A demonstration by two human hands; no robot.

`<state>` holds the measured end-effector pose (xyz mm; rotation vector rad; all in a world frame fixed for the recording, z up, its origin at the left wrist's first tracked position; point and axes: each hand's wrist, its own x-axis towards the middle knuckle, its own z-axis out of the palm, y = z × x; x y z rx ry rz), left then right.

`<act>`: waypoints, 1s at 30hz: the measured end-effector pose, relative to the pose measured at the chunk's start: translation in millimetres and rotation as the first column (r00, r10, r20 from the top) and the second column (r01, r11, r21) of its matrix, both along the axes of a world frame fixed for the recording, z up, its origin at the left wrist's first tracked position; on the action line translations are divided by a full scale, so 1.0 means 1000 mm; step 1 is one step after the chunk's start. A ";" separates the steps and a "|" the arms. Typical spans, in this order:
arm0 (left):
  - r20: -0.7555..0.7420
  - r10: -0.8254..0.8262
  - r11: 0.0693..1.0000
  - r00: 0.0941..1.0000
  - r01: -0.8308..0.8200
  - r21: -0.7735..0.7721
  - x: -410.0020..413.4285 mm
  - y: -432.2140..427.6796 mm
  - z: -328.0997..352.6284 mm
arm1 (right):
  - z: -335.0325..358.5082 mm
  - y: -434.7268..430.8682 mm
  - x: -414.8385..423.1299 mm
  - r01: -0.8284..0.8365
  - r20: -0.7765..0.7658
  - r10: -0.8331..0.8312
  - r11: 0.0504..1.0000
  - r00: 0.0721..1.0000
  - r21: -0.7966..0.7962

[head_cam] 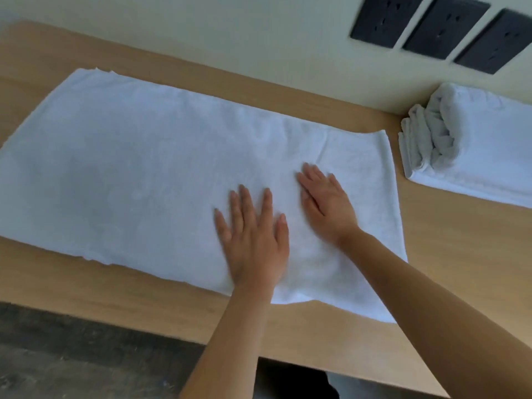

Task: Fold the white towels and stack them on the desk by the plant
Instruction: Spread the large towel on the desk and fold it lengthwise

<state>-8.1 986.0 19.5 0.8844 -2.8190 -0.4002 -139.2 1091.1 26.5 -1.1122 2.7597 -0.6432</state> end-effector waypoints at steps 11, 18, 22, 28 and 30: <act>0.220 0.211 0.973 0.953 -0.226 0.047 -0.007 0.026 0.013 | 0.003 0.067 -0.072 -0.081 -0.094 0.108 0.962 0.990 0.261; 0.080 0.405 0.908 0.911 -0.411 0.083 -0.044 0.096 0.010 | 0.010 0.056 -0.062 -0.333 -0.020 0.338 0.933 0.941 0.134; 0.065 0.363 0.931 0.930 -0.365 0.021 -0.026 0.094 0.004 | 0.003 0.045 -0.044 -0.618 -0.046 0.625 0.779 0.779 0.112; 0.104 0.286 0.958 0.953 -0.286 -0.007 0.002 0.075 0.003 | -0.006 0.054 -0.011 -0.506 -0.099 0.519 0.853 0.849 0.126; 0.102 0.285 0.958 0.953 -0.285 -0.015 0.008 0.074 0.002 | -0.006 0.056 -0.001 -0.495 -0.095 0.509 0.858 0.856 0.138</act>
